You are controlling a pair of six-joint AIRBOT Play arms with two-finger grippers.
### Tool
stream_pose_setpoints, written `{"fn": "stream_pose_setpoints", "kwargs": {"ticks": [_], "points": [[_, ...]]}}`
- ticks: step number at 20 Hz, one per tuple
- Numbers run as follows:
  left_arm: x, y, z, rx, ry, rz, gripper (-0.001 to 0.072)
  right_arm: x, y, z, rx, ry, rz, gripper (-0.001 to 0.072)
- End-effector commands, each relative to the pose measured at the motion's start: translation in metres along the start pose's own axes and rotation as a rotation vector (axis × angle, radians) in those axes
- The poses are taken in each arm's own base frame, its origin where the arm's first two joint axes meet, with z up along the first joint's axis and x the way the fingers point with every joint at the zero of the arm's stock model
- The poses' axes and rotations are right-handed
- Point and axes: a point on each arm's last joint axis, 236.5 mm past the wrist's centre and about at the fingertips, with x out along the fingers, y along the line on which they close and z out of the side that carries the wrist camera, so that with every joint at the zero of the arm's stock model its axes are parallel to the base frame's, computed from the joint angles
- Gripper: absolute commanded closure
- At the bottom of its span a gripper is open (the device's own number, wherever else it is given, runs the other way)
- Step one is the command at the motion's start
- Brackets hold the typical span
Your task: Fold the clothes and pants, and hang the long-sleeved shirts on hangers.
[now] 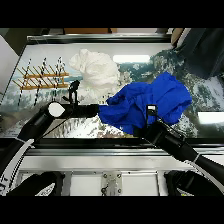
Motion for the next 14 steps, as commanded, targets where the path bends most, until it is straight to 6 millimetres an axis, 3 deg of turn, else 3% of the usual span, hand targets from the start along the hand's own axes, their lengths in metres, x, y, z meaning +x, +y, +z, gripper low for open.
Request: {"fn": "stream_pose_setpoints", "kwargs": {"ticks": [1,5,8,9,10,12,14], "points": [[-0.019,-0.019,-0.008,0.073,0.002,-0.032,0.0698,-0.021,-0.012,0.011,-0.094,-0.045,-0.007,0.0702],[-0.006,-0.01,-0.032,0.259,0.075,0.068,0.0698,-0.076,-0.007,0.046,-0.082,-0.14,0.109,0.0704],[0.012,-0.002,-0.039,0.231,0.148,0.082,0.069,-0.096,-0.014,0.072,-0.097,-0.132,0.141,0.0703],[0.016,-0.002,-0.039,0.23,0.175,0.086,0.043,-0.099,-0.017,0.08,-0.079,-0.14,0.14,0.0703],[0.018,-0.006,-0.035,0.234,0.187,0.083,0.011,-0.1,-0.019,0.084,-0.066,-0.146,0.14,0.0703],[0.013,-0.021,-0.026,0.259,0.185,0.066,0.0091,-0.103,-0.019,0.086,-0.061,-0.151,0.144,0.0703],[0.013,-0.04,-0.035,0.318,0.192,0.045,0.0091,-0.104,-0.014,0.084,-0.049,-0.139,0.164,0.0703]]}}
